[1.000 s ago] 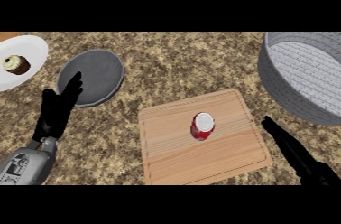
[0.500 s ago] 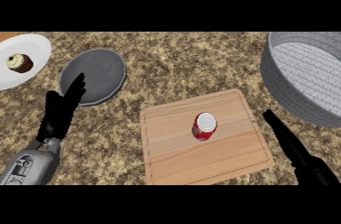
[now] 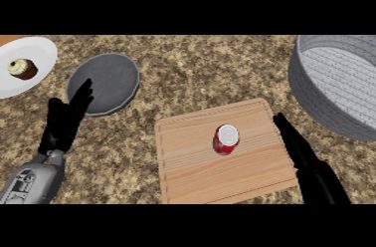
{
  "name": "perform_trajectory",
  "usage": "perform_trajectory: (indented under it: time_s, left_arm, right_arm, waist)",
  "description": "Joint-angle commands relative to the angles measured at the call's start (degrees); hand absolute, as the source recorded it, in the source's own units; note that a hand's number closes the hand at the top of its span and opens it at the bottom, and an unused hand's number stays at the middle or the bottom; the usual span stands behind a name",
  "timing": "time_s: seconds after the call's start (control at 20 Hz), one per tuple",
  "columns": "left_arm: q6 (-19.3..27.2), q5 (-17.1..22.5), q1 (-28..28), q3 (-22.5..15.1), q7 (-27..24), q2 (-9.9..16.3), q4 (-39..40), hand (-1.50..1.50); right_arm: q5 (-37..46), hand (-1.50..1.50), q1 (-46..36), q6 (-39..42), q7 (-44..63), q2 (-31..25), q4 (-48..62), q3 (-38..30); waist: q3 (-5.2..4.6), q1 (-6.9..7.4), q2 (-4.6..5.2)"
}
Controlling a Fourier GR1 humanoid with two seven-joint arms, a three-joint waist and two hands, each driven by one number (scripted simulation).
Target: Pick the can from the cutting board and place it in the basket
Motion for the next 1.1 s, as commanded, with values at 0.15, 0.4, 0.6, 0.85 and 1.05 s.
perform_trajectory:
  time_s: [0.15,0.4,0.6,0.85,1.05]
  left_arm:
    - [-2.84,-1.9,1.25,3.33,1.65,-1.45,-2.08,0.0]
    - [-1.4,-6.04,-2.28,2.51,-0.64,-5.17,3.08,0.0]
    - [-4.62,-5.24,1.95,5.12,-2.43,-3.5,0.27,0.0]
    - [-4.51,-7.32,-4.0,6.32,-0.44,-5.7,5.23,0.0]
    - [-2.4,-9.77,2.75,3.49,4.23,-8.15,-6.16,0.0]
  right_arm:
    - [3.84,-1.5,1.69,-0.44,-5.54,4.5,5.27,0.03]
    - [6.4,-1.5,-4.55,0.8,-3.96,10.09,11.05,0.19]
    - [6.02,-1.5,-4.82,-1.69,-10.39,11.15,18.69,-2.69]
    - [8.57,-1.5,-6.84,-0.76,-10.19,14.27,20.87,-2.68]
    - [7.73,-1.5,-7.11,0.67,-10.52,15.17,20.42,-4.22]
  waist:
    - [0.01,-0.02,-0.01]
    - [-0.01,-0.07,0.05]
    - [0.0,0.15,0.03]
    - [0.0,-0.06,0.06]
    - [0.01,0.17,-0.03]
